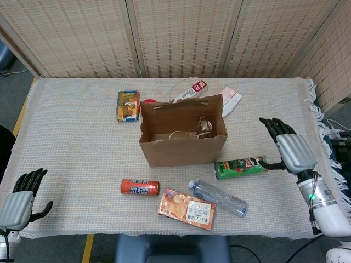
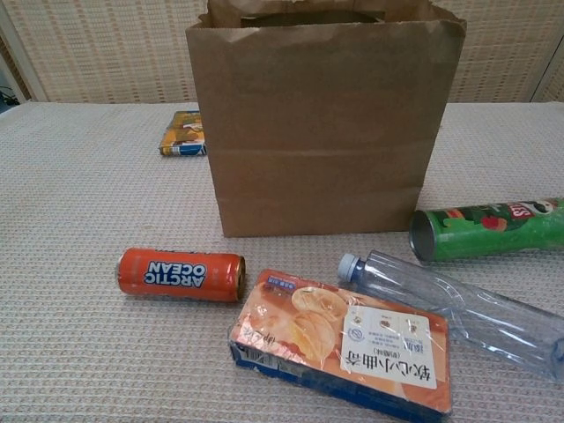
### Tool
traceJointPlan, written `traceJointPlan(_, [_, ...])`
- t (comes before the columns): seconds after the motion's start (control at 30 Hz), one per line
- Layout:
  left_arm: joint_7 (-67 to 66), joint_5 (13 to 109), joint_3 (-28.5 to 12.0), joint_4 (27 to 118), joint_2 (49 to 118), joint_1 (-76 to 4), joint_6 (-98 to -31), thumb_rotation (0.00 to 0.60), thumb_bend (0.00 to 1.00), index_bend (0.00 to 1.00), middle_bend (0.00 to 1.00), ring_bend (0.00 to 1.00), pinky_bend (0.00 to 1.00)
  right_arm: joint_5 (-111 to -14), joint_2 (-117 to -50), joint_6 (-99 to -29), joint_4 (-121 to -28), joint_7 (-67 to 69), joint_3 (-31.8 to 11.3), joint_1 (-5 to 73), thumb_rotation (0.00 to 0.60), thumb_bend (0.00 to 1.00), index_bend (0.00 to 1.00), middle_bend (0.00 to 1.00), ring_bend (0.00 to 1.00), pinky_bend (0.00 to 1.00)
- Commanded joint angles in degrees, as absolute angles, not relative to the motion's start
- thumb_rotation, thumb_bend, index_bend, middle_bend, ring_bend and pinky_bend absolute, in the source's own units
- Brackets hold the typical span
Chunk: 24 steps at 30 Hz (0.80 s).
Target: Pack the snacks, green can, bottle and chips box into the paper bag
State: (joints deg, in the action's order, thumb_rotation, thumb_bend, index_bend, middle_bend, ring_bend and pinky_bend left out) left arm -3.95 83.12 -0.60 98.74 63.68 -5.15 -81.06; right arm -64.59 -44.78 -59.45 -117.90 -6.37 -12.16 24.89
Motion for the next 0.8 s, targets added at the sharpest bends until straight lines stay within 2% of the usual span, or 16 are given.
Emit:
traceJointPlan(0.03, [-4.39,83.23,-0.65,98.79,63.89,-5.26,-81.06,0.600,0.33,0.00,0.00,0.00,0.01,-69.60,-45.12,-51.55,-109.60,-4.66,-5.59,22.47,0.600,0.05,0.00,0.04,0.00,0.09])
traceJointPlan(0.2, [-4.92,83.19,-0.70,98.93,64.16,-5.53,-80.73,0.600,0.33,0.00,0.00,0.00,0.01,-66.91,-51.22,-48.71,-104.60,-9.25,-4.65,25.07,0.600,0.05,0.00,0.03,0.00,0.08])
traceJointPlan(0.43, [-3.63,82.51,-0.78,99.18,63.82,-5.86,-79.71,0.600,0.33,0.00,0.00,0.00,0.01,-57.50,-62.39,-45.56,-96.84,-20.07,-4.89,31.79,0.600,0.04,0.00,0.03,0.00,0.08])
traceJointPlan(0.63, [-2.78,82.83,-0.57,99.10,63.43,-5.83,-79.66,0.600,0.33,0.00,0.00,0.00,0.01,-48.48,-71.32,-45.67,-92.26,-27.95,-4.65,36.89,0.600,0.04,0.00,0.03,0.00,0.08])
traceJointPlan(0.8, [-2.01,82.71,-0.53,98.89,63.12,-5.85,-79.44,0.600,0.33,0.00,0.00,0.00,0.01,-44.23,-76.29,-46.41,-89.82,-31.57,-3.81,39.42,0.600,0.04,0.00,0.04,0.00,0.08])
